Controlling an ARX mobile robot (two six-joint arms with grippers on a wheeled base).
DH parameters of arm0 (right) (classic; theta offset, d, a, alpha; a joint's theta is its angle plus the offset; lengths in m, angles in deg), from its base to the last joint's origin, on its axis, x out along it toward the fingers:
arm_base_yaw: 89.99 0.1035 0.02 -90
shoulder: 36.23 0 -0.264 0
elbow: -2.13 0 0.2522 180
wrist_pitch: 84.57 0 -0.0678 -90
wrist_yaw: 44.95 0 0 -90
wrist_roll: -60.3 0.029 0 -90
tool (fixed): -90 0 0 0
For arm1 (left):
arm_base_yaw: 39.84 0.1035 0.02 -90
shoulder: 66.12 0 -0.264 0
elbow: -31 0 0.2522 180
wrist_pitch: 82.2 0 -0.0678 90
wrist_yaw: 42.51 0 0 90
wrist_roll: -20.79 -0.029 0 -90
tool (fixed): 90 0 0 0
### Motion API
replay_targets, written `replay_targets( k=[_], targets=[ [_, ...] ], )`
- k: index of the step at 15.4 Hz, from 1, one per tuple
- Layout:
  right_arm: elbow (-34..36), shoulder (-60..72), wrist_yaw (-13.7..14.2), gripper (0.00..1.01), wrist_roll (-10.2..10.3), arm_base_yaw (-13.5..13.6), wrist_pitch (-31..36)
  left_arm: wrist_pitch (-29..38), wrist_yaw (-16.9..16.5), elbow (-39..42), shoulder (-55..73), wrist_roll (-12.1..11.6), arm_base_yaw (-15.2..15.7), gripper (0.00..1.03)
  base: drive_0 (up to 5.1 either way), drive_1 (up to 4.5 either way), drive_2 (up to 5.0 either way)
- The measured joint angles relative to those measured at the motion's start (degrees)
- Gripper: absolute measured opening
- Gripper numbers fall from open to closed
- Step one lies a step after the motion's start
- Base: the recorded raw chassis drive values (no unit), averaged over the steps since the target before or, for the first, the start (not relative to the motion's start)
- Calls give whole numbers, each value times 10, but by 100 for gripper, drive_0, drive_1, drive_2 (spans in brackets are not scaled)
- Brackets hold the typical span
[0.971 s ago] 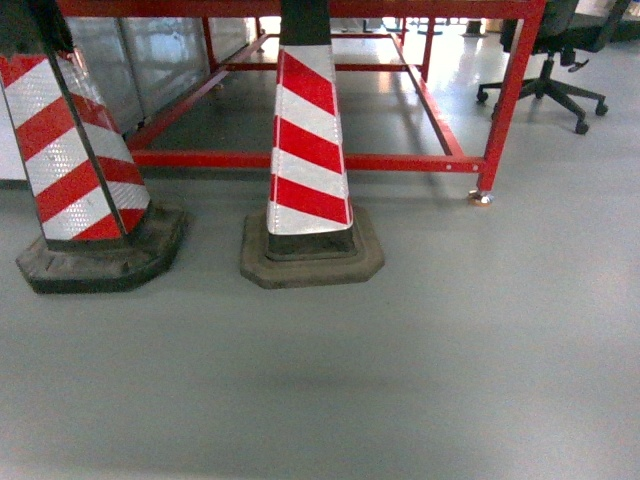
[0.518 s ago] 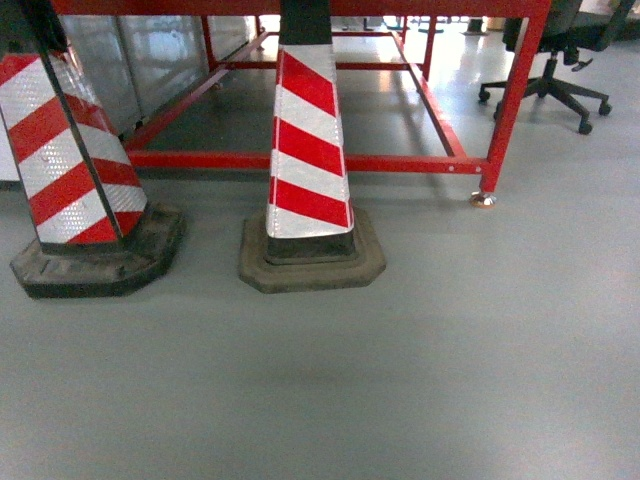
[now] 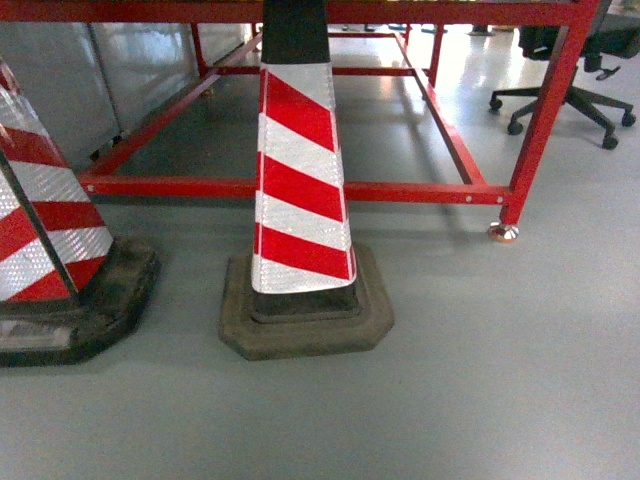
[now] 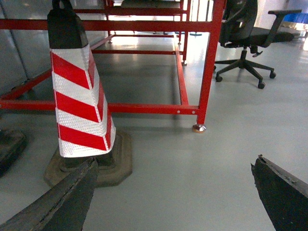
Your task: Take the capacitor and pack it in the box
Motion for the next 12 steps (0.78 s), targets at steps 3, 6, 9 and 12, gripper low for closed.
replay_targets(
  k=[3,6,9,12],
  targets=[
    [0,0,0,98,0,0,3,1,0,0,0,0,0,44,0,414,-413],
    [0,0,0,98,0,0,-1,-2,-1,0,0,0,0,44,0,413,-414],
    [0,0,0,98,0,0,0,0,0,0,0,0,0,44,0,413,-414],
    [0,0,0,98,0,0,0,0,0,0,0,0,0,44,0,413,-414]
  ],
)
